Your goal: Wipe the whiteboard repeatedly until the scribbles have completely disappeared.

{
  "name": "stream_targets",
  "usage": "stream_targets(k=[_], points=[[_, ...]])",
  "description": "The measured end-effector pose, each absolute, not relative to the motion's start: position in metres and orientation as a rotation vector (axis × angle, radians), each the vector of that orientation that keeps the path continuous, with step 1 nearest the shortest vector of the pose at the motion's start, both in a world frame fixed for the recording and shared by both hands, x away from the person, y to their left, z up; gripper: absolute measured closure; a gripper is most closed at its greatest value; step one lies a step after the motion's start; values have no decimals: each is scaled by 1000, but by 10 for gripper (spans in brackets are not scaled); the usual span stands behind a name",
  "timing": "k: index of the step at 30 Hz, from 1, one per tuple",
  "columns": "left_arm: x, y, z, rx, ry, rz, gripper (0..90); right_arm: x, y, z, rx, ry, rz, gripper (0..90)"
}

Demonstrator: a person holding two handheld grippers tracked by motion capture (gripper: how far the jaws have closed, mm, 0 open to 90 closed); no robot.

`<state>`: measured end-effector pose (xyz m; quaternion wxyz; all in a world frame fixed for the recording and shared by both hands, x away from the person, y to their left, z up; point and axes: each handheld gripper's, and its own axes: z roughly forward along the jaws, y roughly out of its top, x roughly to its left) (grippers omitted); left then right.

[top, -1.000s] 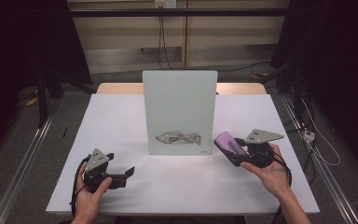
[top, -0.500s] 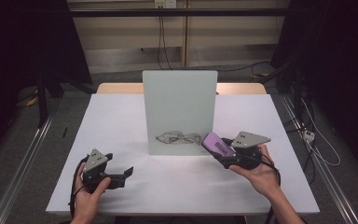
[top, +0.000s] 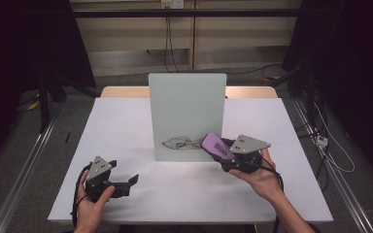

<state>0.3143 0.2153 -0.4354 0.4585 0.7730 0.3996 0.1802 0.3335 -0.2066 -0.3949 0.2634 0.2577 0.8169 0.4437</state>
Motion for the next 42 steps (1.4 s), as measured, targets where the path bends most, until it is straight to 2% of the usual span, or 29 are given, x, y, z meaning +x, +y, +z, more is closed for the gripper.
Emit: stream_targets(k=[12,42], points=[[314,214,-435,1909,985,453,52,349,-188,-393,624,2165,1187,414],[312,215,-434,1909,974,462,52,351,-170,-411,531,2144,1044,416]])
